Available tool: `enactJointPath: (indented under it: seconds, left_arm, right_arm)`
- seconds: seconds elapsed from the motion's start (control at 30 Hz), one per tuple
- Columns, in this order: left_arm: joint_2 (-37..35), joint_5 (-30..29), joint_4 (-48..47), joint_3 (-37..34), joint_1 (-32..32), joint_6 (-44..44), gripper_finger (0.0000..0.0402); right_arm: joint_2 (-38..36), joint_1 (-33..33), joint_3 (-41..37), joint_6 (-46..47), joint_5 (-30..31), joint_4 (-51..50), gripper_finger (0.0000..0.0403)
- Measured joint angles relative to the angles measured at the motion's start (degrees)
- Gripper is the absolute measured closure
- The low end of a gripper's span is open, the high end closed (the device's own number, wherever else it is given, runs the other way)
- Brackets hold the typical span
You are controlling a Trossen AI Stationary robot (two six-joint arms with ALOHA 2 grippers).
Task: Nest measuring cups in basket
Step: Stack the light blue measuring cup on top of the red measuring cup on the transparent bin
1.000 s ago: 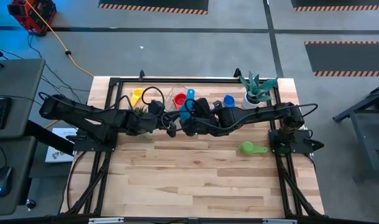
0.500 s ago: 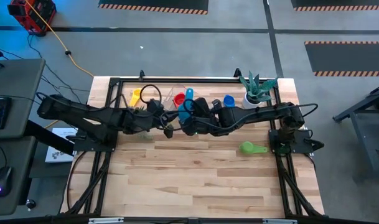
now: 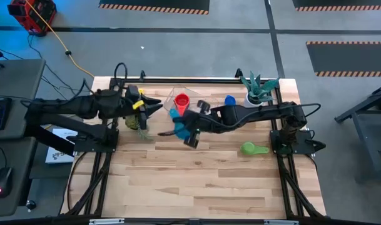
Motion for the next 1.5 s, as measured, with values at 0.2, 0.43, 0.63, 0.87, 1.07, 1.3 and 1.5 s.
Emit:
enactJointPath:
  seconds: [0.2, 0.43, 0.63, 0.87, 1.07, 1.3, 1.5]
  left_arm:
    - [3.09, 8.43, -0.3, -0.01, 5.19, -9.92, 0.0206]
    - [5.05, 14.88, 1.66, -0.04, 7.28, -16.93, 0.0141]
    - [5.04, 14.85, 0.11, -0.04, 7.61, -19.69, 0.0139]
    - [5.44, 15.15, 0.02, -0.04, 7.61, -22.67, 0.014]
    - [6.21, 15.13, 0.07, -0.04, 7.59, -23.11, 0.0183]
    - [8.87, 14.49, 3.42, -0.04, 7.59, -22.91, 0.0354]
    - [9.45, 14.94, 4.38, -0.01, 7.59, -21.58, 0.0388]
  right_arm:
    - [0.0, 0.31, 0.0, -1.9, 0.2, 3.14, 0.0403]
    - [0.02, -0.74, 0.0, -1.92, 1.81, 3.16, 0.0403]
    - [0.02, -0.54, 0.04, -3.24, 2.52, 5.62, 0.0403]
    - [0.02, -0.99, 0.09, -3.67, 2.71, 7.18, 0.0403]
    - [0.04, -1.09, 0.09, -4.54, 2.66, 7.2, 0.0403]
    - [0.09, -1.09, 0.09, -4.55, 2.2, 7.22, 0.0403]
    - [0.11, -1.09, 0.09, -4.72, 2.55, 6.87, 0.0401]
